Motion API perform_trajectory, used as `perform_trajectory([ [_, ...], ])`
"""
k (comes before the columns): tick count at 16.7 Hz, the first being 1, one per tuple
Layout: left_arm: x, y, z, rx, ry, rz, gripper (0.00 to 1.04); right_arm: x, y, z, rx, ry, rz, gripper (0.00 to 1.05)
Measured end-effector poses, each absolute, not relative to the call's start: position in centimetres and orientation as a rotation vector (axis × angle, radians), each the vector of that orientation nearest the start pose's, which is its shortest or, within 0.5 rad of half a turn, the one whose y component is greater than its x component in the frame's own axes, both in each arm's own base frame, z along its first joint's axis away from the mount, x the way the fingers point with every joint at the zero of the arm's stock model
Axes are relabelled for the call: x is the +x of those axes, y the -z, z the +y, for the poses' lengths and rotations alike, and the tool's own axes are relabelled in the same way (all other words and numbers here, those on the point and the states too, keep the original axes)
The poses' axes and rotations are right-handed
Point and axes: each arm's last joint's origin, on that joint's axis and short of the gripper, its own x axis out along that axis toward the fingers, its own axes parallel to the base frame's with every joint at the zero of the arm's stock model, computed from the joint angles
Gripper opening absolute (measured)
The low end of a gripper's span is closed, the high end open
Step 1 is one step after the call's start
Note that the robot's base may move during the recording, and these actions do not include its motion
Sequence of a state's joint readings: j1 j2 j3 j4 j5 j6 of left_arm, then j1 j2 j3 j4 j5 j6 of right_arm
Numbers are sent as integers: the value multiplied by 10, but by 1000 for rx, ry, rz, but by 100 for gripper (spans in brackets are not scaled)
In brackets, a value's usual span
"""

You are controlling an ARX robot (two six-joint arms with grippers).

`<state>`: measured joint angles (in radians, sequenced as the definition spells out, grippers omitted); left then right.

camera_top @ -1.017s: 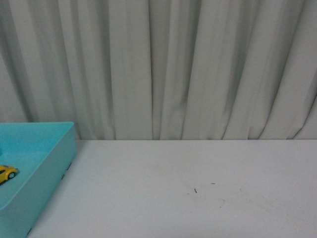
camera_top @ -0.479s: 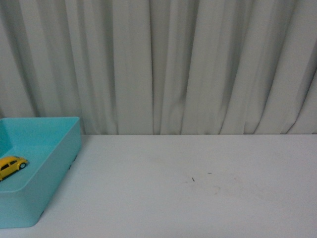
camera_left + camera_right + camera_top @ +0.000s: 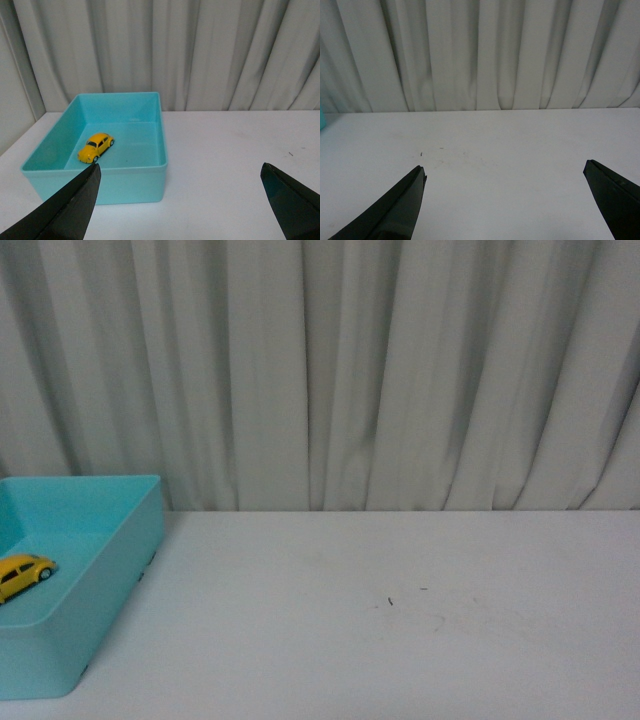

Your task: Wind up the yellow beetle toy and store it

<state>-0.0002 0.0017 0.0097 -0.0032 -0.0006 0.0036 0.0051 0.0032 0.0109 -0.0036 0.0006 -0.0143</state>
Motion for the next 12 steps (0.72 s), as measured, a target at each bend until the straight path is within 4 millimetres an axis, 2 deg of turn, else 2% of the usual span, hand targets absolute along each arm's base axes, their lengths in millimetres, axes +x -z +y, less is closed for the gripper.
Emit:
perform_trajectory([
  [12,97,-166,0,4,0,-6,98,97,-167,0,-14,-5,-5,98],
])
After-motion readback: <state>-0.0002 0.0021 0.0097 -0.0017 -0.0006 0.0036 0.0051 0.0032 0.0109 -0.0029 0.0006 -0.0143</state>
